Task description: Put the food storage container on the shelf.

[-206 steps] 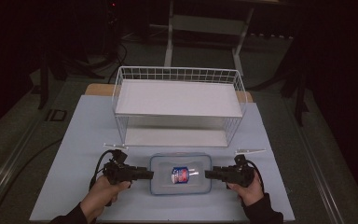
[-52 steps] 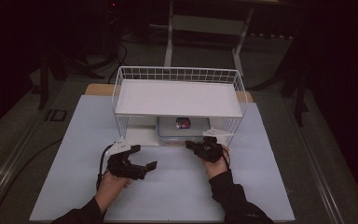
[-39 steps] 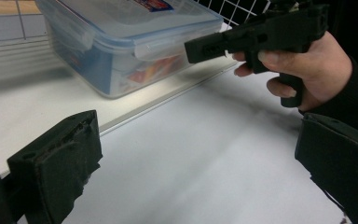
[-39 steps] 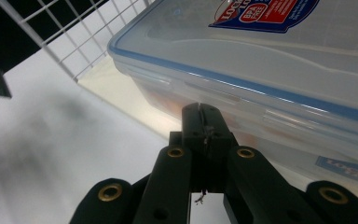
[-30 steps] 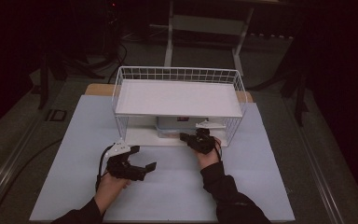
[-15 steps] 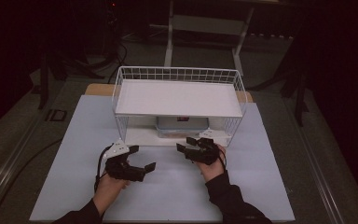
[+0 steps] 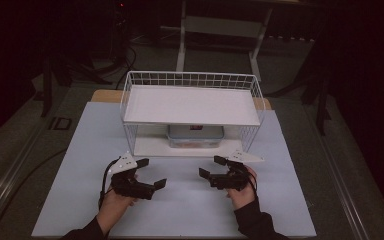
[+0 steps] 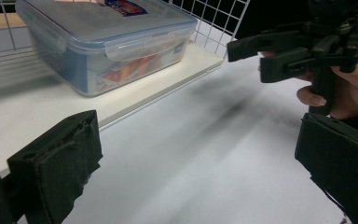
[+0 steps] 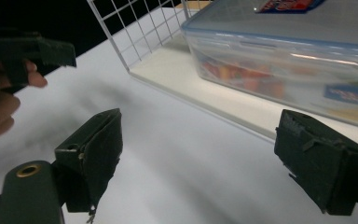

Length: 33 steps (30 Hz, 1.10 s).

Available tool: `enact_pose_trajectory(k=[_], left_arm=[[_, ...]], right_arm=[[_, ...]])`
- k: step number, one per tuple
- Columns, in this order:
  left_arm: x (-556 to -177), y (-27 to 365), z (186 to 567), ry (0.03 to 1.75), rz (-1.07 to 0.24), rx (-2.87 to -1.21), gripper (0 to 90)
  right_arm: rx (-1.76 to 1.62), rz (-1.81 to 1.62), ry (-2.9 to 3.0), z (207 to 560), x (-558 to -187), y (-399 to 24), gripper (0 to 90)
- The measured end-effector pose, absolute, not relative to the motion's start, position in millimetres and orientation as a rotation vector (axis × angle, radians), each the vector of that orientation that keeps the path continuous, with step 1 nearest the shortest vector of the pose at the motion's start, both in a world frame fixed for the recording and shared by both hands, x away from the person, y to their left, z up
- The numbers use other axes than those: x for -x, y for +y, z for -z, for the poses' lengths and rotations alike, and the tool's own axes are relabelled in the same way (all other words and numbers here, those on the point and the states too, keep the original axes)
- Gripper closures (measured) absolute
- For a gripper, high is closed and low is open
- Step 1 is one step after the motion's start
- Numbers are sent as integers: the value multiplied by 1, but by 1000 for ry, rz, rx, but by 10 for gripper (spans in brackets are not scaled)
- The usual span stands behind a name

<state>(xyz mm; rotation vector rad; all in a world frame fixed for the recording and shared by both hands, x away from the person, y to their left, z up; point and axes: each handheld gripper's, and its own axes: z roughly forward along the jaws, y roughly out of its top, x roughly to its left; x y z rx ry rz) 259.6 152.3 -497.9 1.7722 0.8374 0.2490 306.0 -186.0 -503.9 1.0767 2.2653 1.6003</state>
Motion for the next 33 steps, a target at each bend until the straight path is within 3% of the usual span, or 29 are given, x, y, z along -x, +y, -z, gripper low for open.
enact_pose_trajectory(k=[17, 33], left_arm=[[-245, 166, 500, 834, -238, -1777, 6], [-239, 164, 507, 823, -234, -1819, 5]], right_arm=[[-1046, -1552, 2216, 498, -261, -240, 153], [-1072, -1481, 2224, 508, -257, -261, 157]])
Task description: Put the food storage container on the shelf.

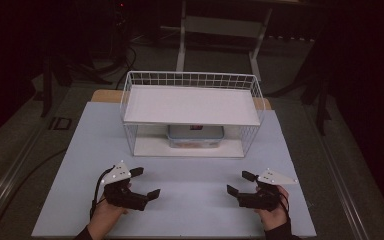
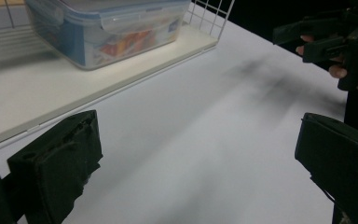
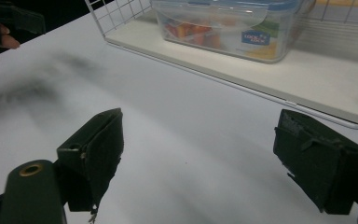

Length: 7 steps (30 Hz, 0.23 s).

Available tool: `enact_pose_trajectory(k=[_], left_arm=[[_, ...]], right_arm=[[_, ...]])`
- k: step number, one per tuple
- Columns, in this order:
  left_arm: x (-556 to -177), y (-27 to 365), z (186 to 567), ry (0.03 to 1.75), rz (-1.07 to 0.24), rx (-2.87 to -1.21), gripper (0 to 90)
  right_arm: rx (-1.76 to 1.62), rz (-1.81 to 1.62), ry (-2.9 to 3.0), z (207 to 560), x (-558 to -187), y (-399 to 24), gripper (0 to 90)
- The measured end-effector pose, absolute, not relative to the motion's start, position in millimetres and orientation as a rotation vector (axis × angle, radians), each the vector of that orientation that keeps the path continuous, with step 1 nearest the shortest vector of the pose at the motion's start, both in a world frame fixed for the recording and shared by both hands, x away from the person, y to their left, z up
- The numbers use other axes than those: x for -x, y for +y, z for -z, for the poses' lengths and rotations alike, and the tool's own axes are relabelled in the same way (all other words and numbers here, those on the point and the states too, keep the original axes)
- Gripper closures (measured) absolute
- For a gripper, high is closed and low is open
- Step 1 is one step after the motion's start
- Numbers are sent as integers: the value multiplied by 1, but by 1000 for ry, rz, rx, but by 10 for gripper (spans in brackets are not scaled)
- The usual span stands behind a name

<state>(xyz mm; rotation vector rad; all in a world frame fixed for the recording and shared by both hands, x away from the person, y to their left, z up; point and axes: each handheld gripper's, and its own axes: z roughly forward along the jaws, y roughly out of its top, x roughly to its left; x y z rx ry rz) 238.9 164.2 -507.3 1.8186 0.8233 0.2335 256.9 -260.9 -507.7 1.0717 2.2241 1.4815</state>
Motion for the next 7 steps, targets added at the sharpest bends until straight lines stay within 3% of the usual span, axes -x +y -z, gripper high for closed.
enact_pose_trajectory(k=[7], left_arm=[[-240, 164, 509, 826, -230, -1819, 5]], right_arm=[[-1070, -1471, 2233, 509, -258, -261, 157]])
